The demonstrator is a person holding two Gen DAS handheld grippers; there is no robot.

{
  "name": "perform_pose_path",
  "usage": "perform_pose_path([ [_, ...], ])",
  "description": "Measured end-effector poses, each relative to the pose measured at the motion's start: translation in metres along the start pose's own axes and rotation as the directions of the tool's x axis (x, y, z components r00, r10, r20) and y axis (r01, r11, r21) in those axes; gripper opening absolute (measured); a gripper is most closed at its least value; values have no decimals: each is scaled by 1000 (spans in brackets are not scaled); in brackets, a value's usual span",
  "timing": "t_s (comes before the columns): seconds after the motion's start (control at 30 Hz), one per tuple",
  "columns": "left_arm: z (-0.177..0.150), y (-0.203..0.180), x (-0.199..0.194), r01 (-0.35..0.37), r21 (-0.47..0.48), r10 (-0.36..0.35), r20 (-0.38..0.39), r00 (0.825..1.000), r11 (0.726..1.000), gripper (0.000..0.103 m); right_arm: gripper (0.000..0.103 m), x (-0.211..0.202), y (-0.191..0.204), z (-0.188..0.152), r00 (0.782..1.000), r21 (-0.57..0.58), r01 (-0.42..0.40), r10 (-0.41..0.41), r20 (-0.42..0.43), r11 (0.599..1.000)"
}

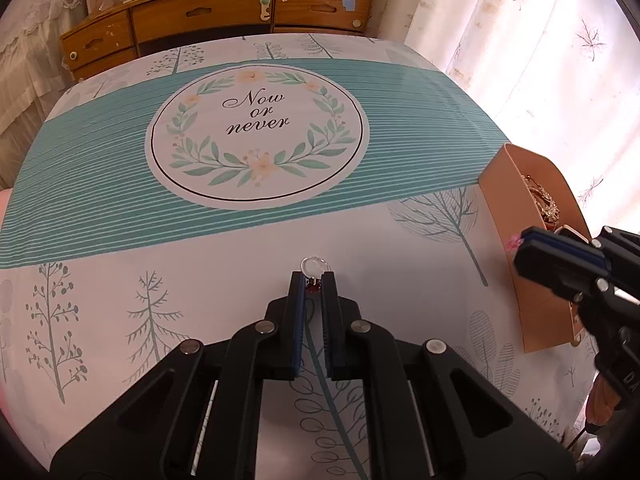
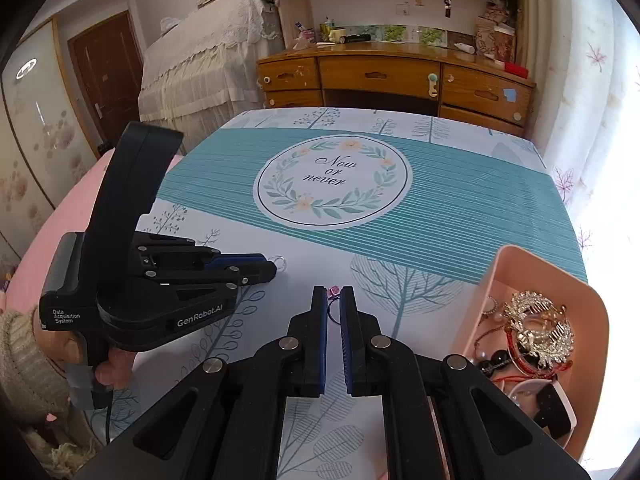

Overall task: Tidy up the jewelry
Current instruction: 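Carry both rings into the pink tray and open both tools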

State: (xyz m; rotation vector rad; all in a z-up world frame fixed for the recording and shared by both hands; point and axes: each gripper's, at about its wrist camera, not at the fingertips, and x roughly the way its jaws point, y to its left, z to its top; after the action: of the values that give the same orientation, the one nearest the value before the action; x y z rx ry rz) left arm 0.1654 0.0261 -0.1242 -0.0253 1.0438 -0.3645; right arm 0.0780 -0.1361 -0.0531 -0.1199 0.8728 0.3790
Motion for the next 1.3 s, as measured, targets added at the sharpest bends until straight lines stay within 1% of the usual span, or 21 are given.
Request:
perform_pose_path([
  [0.13,1,0,-6,-16,-28,16,0,1000,999,5,6,-18,-11,-3,999,38,11,-12,36,999],
  [0.2,2,-4,-14,-18,-27,18,9,1000,999,5,6,-30,-18,-4,998,62,18,-22,60,998],
  [0.3,7,-19,-36,-4,-5,4,48,999,1000,5,6,-57,-33,-7,993,105,29,-41,108,994],
  [0.43,17,-54,-67,39,43,-43,111,993,998,5,6,-98,-56,-14,982,154,63,-88,164,986],
  [0.57,26,-97,-94,103,111,-120,163,979,989,5,6,-133,-79,-26,973,197,92,-130,190,976],
  [0.63,29,-118,-100,132,144,-157,173,972,981,5,6,-147,-89,-35,971,219,99,-143,194,971],
  [0.7,30,-139,-101,145,180,-176,168,970,973,6,6,-157,-97,-45,970,235,106,-153,190,966],
  [0.9,23,-186,-77,164,230,-188,83,979,959,6,6,-159,-109,-77,979,277,89,-136,155,957],
  [1.0,14,-202,-67,151,255,-170,54,984,955,6,6,-155,-110,-90,982,283,87,-130,139,955],
  [1.13,6,-212,-60,132,279,-148,38,988,951,6,6,-147,-107,-102,986,284,76,-114,119,956],
  [1.3,0,-215,-59,119,293,-135,35,990,949,6,6,-133,-100,-105,989,275,76,-108,102,958],
])
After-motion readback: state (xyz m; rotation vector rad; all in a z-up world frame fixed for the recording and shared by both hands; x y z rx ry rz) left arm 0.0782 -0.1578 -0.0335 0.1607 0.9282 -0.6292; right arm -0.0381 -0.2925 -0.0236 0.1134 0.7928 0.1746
